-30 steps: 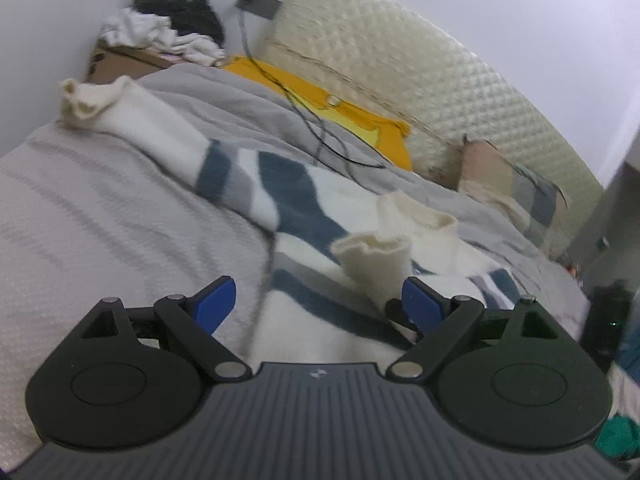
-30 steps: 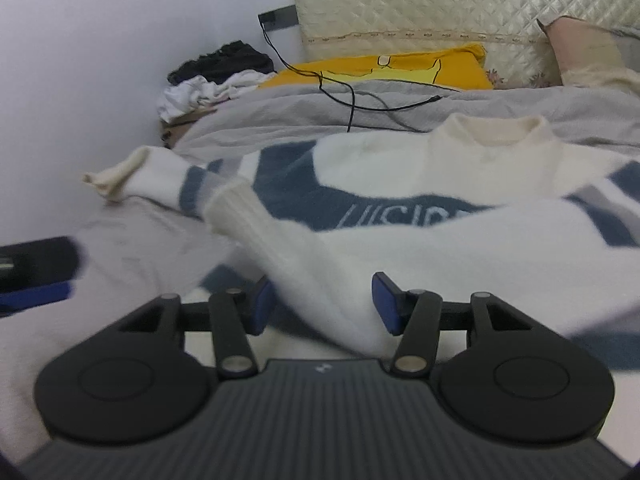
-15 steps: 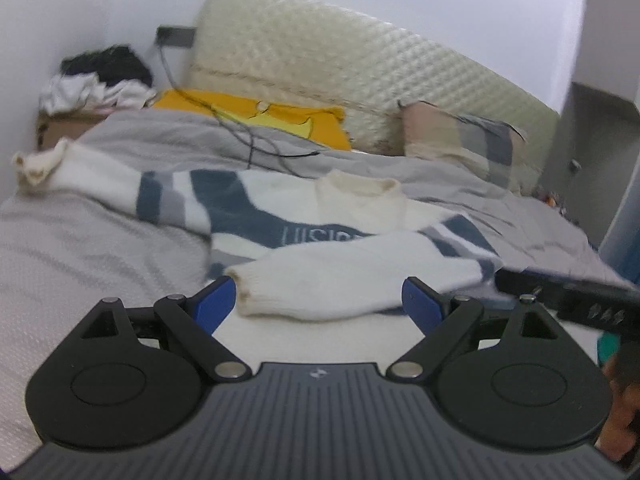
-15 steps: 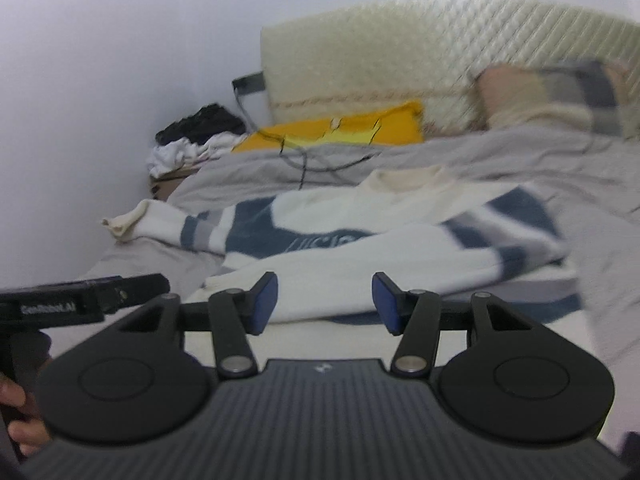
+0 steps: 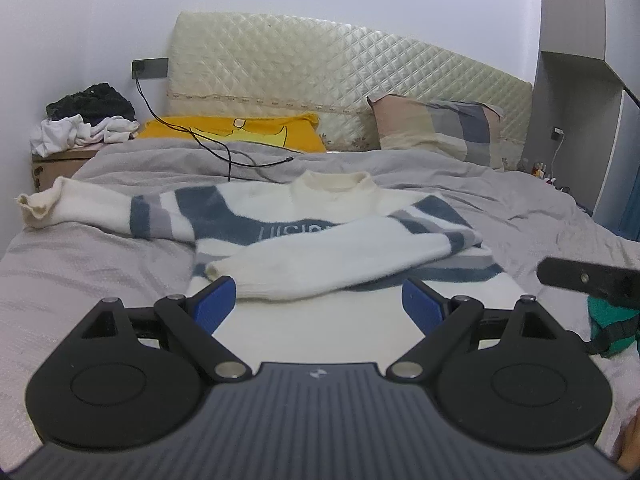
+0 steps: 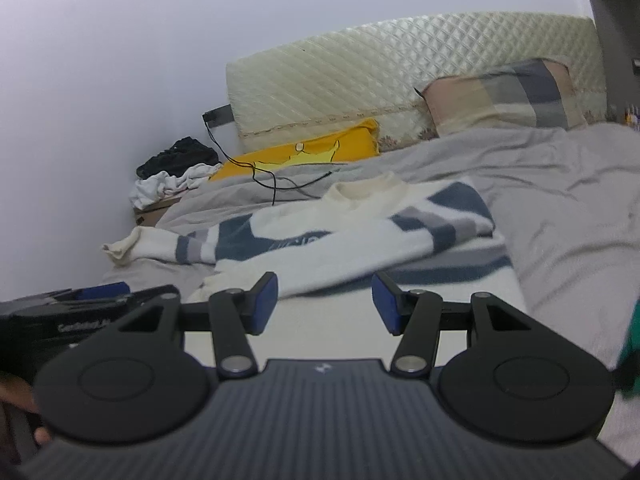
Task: Fold large clothes
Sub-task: 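Move the left tool to the other sleeve cuff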
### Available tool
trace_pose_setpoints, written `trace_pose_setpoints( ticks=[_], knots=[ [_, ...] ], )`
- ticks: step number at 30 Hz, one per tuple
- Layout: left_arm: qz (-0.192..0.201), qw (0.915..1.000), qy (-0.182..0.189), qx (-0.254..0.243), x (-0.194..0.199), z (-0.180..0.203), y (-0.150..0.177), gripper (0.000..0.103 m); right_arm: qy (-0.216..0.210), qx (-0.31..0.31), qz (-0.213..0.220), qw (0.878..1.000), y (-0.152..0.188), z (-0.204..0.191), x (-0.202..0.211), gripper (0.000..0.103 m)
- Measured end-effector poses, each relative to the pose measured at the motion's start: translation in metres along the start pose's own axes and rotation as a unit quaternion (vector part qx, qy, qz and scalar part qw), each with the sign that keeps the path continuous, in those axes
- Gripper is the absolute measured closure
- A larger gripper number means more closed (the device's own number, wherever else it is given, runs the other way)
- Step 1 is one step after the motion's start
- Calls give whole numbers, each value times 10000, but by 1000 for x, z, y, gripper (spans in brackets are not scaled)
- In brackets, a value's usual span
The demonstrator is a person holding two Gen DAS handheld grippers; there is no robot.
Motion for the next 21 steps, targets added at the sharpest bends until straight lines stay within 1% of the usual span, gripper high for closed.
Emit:
trace_pose_setpoints(
  ticks=[6, 8, 10, 11, 12, 13, 17, 21],
  knots=[
    [-120, 9999, -66, -23, -2, 2, 3, 10, 75, -45, 26, 10000, 5, 1, 7, 48],
    [-168, 9998, -71, -43, -4, 2, 4, 10, 109, -22, 26, 9999, 6, 1, 8, 46],
    [-228, 9997, -109, -68, -7, 2, 5, 10, 113, 20, 46, 9999, 7, 0, 10, 35],
    [-255, 9996, -130, -71, -9, 1, 6, 10, 104, 46, 67, 9999, 7, 0, 11, 32],
    [-278, 9995, -154, -59, -10, 0, 7, 10, 89, 70, 76, 9999, 7, 0, 11, 22],
    [-303, 9994, -172, -31, -12, -2, 7, 10, 78, 90, 81, 9999, 7, -1, 11, 15],
    [-494, 9985, -202, 110, -27, -14, 6, 10, 148, 67, 26, 9999, 7, 3, 6, 15],
    [-726, 9969, -262, 160, -54, -36, -6, 10, 152, -160, -96, 9997, 7, 13, -3, 15]
  ],
)
Point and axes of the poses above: each gripper's, at about its wrist camera, not at the fingertips, and x roughly against the way its jaws point, z to its right, y to its underside, the point moved 6 cm from there along -x, roughly the way its jaws point, and after that the axes turned 15 degrees about -x, right-handed, at the moved point
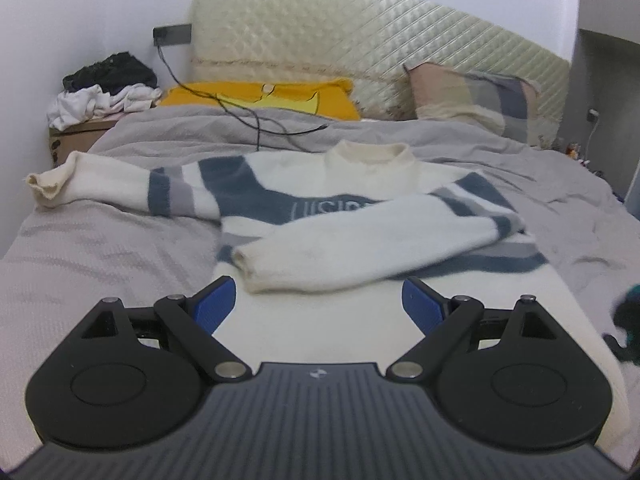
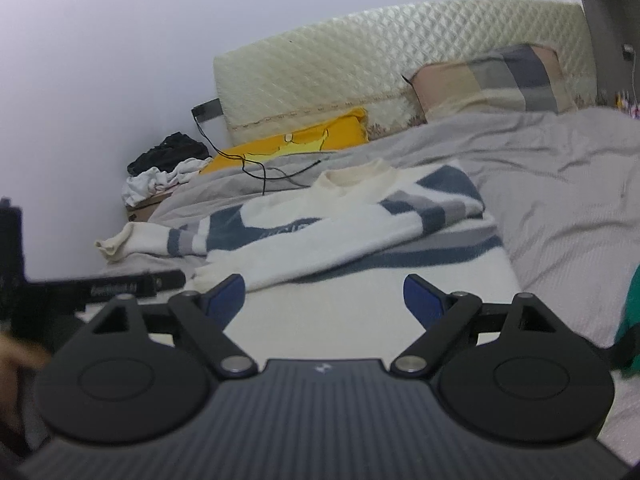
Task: Fold large clothes
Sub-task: 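Move the left tool to the other sleeve cuff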
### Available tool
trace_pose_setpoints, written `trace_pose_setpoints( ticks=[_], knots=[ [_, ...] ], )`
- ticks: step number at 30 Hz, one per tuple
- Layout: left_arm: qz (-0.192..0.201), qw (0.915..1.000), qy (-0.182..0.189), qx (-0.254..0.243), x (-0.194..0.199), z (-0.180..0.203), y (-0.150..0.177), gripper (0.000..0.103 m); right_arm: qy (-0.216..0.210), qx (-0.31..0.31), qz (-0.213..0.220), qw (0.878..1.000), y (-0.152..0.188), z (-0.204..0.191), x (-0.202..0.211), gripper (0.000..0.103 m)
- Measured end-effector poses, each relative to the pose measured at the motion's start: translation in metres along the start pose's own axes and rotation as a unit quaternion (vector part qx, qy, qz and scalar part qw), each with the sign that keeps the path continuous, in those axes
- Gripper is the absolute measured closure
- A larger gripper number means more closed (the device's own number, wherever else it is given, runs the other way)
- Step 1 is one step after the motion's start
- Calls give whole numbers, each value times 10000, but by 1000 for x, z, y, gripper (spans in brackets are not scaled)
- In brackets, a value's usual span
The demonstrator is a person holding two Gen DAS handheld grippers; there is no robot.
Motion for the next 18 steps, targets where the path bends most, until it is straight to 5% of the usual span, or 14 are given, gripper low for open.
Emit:
trace_pose_setpoints(
  ticks=[9, 12, 18],
  knots=[
    [-391, 9967, -629, -344, -62, -84, -26, 10, 105, -310, -64, 9994, -1, 16, -20, 15],
    [-616, 9888, -1136, -744, -80, -122, -21, 10, 152, -334, -58, 9993, -1, 18, -29, 15],
    [-1116, 9706, -2017, -693, -111, -213, 2, 10, 377, -228, -49, 9990, 2, 26, -53, 15]
  ],
)
Point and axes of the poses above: each gripper's, at about its wrist camera, not at the fingertips, and x roughly against the way its jaws point, z to its right, y to its underside, the point moved 6 cm from there along -x, roughly the way its jaws point, and after that the axes turned 15 degrees about -x, right-handed, at the moved point
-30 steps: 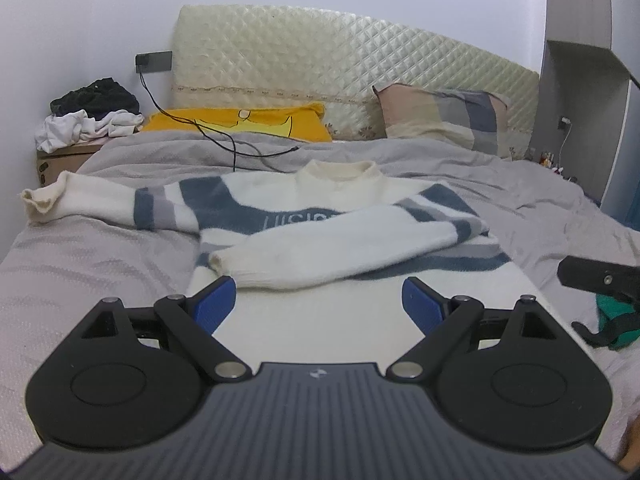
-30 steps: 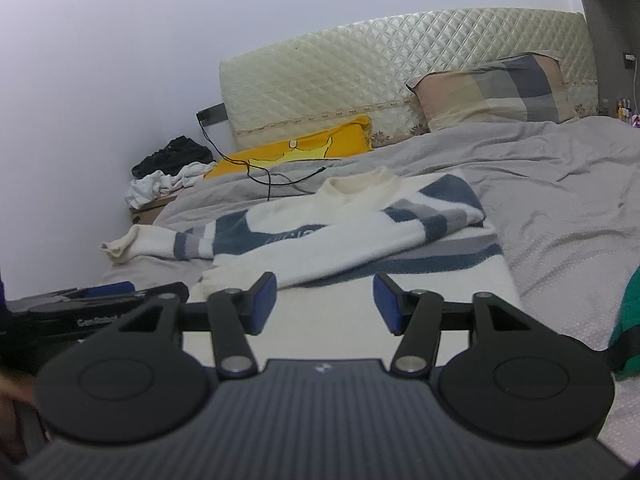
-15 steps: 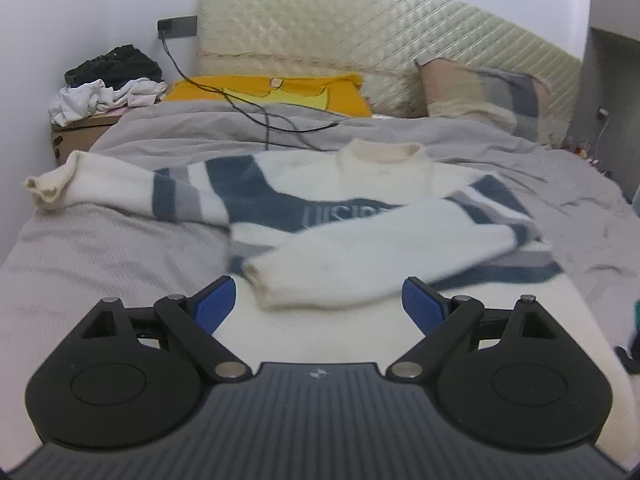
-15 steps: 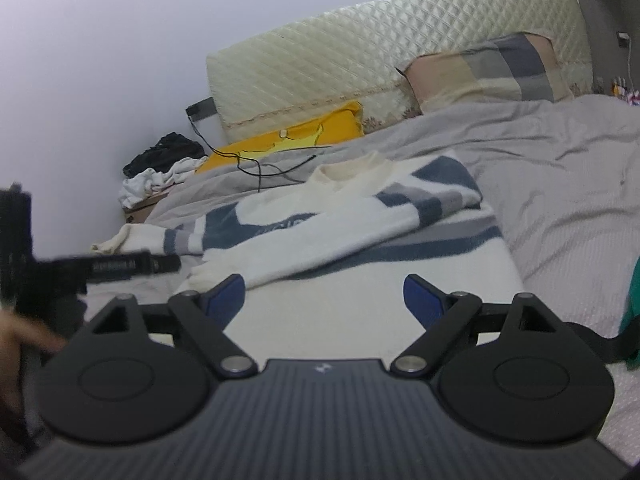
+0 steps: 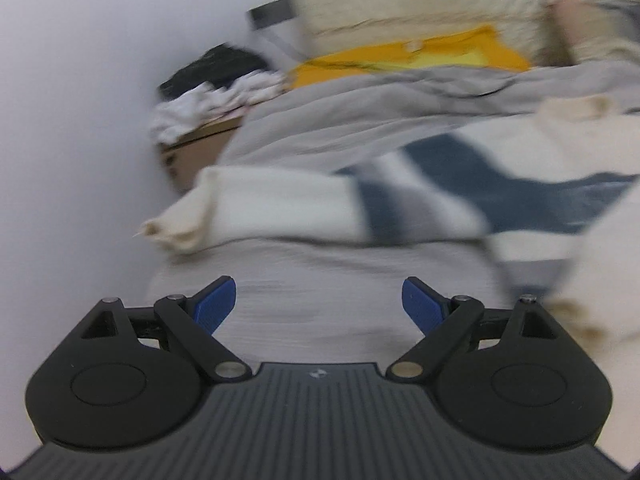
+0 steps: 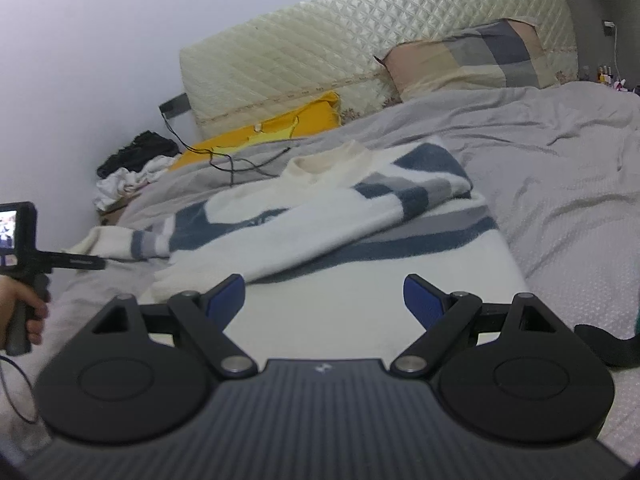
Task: Fold large clothes
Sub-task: 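Move the left tool to the other sleeve cuff, then grasp the cuff with the left tool and fold it across the body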
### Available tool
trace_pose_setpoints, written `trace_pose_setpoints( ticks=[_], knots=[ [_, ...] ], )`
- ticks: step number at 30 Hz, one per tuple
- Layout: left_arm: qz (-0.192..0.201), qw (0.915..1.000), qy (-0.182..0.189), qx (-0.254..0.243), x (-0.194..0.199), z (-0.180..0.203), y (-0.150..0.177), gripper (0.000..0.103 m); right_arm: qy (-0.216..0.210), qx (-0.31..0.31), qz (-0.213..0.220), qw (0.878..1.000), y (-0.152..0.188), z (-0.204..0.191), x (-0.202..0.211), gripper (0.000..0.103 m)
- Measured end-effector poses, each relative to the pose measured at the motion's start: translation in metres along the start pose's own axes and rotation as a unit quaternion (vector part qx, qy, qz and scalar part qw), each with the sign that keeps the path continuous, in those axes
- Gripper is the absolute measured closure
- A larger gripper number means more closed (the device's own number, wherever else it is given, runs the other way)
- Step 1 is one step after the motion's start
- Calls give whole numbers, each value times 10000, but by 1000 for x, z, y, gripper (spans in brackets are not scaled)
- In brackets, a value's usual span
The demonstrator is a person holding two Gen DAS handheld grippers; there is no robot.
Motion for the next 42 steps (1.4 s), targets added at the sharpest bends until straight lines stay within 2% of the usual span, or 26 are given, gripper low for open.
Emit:
trace_pose_setpoints(
  ticks=[6, 13, 18, 21, 24, 26, 27, 28, 29, 31, 32, 35, 38, 40, 42],
  knots=[
    [-219, 9977, -515, 387, -45, -64, 19, 10, 223, -10, -194, 9996, 6, 10, -25, 15],
    [-75, 9922, -399, 1181, -80, -116, 25, 10, 418, 2, -278, 9987, 8, 11, -49, 15],
    [-109, 9927, -573, 1054, -108, -124, 19, 10, 512, 33, -352, 9981, 11, 9, -65, 15],
    [-378, 9900, -930, 990, -132, -132, 18, 11, 563, -30, -419, 9975, 12, 8, -75, 15],
    [-335, 9847, -1340, 1058, -145, -148, 16, 11, 585, -67, -485, 9971, 13, 5, -83, 15],
    [-238, 9819, -1378, 1280, -150, -159, 13, 16, 596, -25, -510, 9969, 15, 3, -86, 15],
    [-219, 9814, -1342, 1352, -153, -165, 11, 26, 605, 10, -509, 9969, 15, 2, -88, 15],
    [-205, 9817, -1295, 1378, -157, -169, 9, 40, 619, 33, -516, 9967, 16, 2, -89, 15],
    [-211, 9823, -1263, 1369, -160, -172, 6, 47, 629, 43, -530, 9966, 16, 1, -90, 15],
    [-247, 9840, -1102, 1382, -165, -177, 0, 76, 647, 27, -537, 9965, 16, 2, -91, 15],
    [-271, 9843, -1085, 1367, -165, -179, -2, 84, 654, 10, -534, 9964, 16, 2, -92, 15],
    [-274, 9857, -1081, 1260, -155, -185, -8, 88, 641, -92, -540, 9964, 14, 2, -93, 15],
    [-44, 9848, -1089, 1356, -131, -194, -22, 89, 605, -83, -475, 9970, 11, 0, -90, 15],
    [180, 9858, -1178, 1187, -105, -197, -37, 89, 556, -102, -439, 9974, 9, -1, -87, 15],
    [457, 9869, -1112, 1078, -77, -199, -55, 89, 499, -115, -382, 9980, 6, -2, -83, 15]
  ],
)
Point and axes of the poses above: each gripper's, at about its wrist camera, not at the fingertips, and x roughly against the way its jaws point, z to its right, y to its underside, the point moved 6 cm from there along -x, roughly the way its jaws point, and after that the axes turned 15 degrees about -x, right-handed, at the moved point
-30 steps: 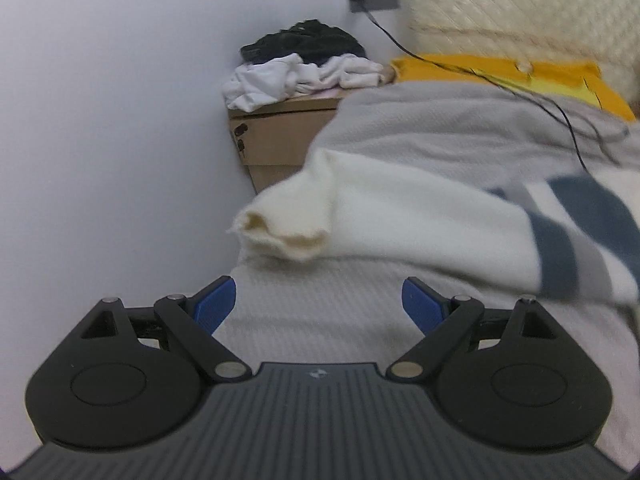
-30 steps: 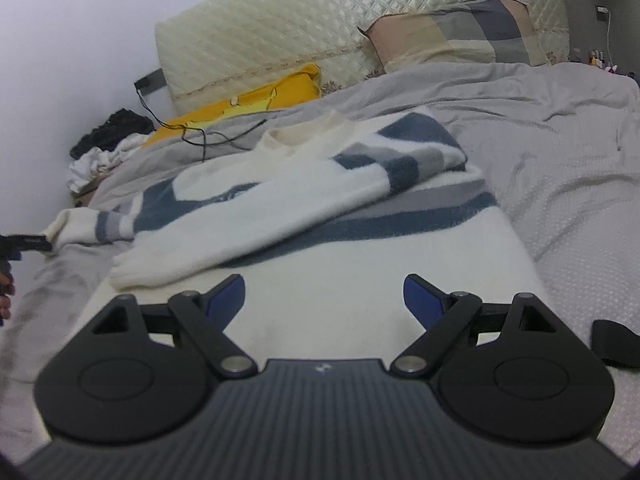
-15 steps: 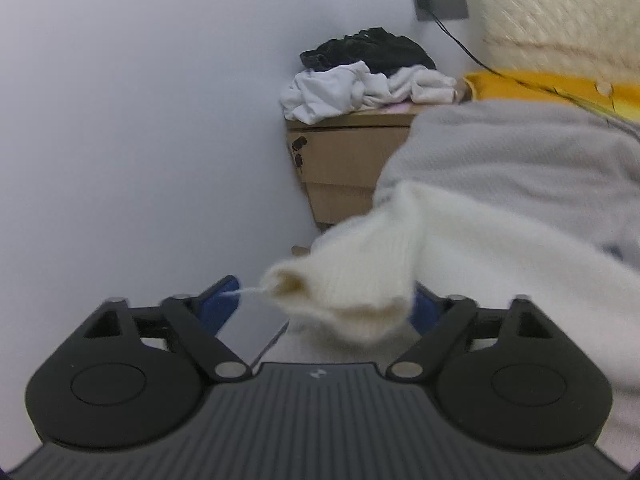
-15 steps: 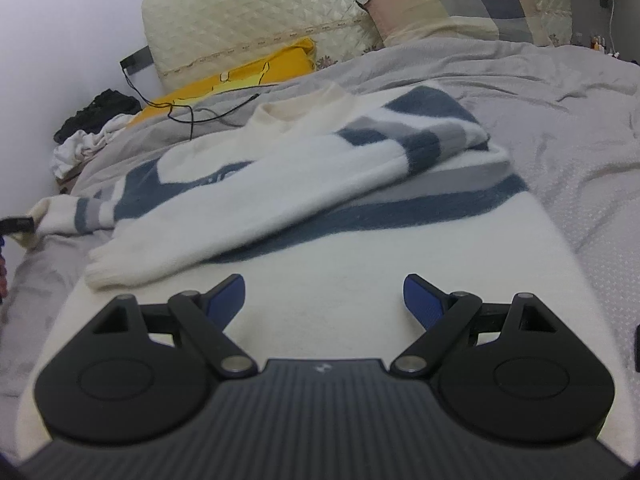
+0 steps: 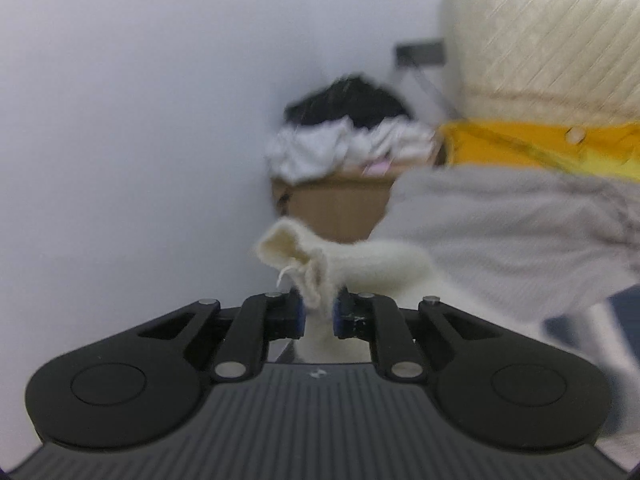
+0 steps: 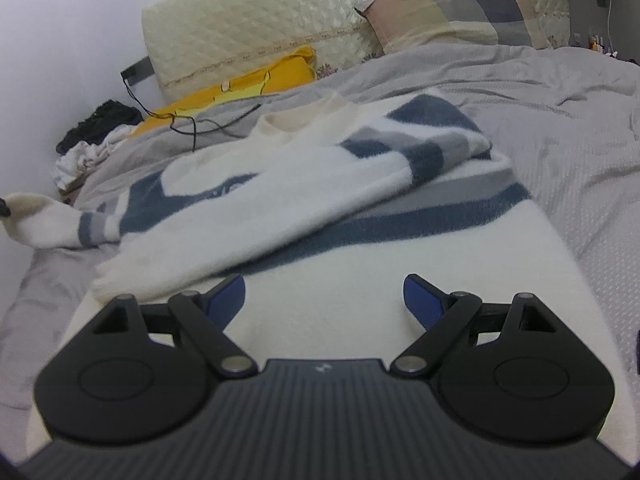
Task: Fold large clothes
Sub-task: 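Grasp the cuff with the left tool and fold it across the body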
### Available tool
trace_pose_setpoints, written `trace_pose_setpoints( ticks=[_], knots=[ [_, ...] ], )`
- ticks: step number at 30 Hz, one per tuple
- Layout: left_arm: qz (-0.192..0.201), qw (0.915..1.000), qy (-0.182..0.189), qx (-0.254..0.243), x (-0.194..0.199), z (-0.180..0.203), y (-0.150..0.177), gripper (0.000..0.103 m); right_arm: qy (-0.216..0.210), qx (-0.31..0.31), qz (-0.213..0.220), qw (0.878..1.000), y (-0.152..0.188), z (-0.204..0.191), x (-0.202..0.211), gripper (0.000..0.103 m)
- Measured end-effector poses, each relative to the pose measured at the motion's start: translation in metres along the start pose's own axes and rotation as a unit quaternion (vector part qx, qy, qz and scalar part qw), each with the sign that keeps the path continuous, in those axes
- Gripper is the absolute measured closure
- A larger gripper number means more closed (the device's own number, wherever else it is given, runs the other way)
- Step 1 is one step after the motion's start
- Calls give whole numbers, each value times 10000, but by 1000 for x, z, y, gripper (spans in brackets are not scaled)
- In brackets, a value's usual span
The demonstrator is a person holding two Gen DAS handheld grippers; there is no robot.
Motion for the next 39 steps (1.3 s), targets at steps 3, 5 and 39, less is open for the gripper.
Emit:
trace_pose_setpoints(
  ticks=[3, 5, 39],
  knots=[
    [487, 9984, 179, -236, 46, 3, -37, 89, -44, 23, 131, 9999, -4, 0, 10, 15],
    [859, 9948, 280, -474, 81, 10, -64, 89, -97, 3, 213, 9997, -6, 2, 18, 15],
    [1353, 8761, 4490, -1120, 354, 485, 22, 88, -152, -1097, 1118, 9875, -47, 97, 112, 15]
  ],
)
Point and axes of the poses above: each gripper's, at about its wrist camera, not at the fingertips, and x roughly against the way its jaws point, z to its right, y to its underside, the point moved 6 cm from there along -x, roughly the way its jaws point, and after that the axes turned 15 degrees about -x, right-handed, at the moved point
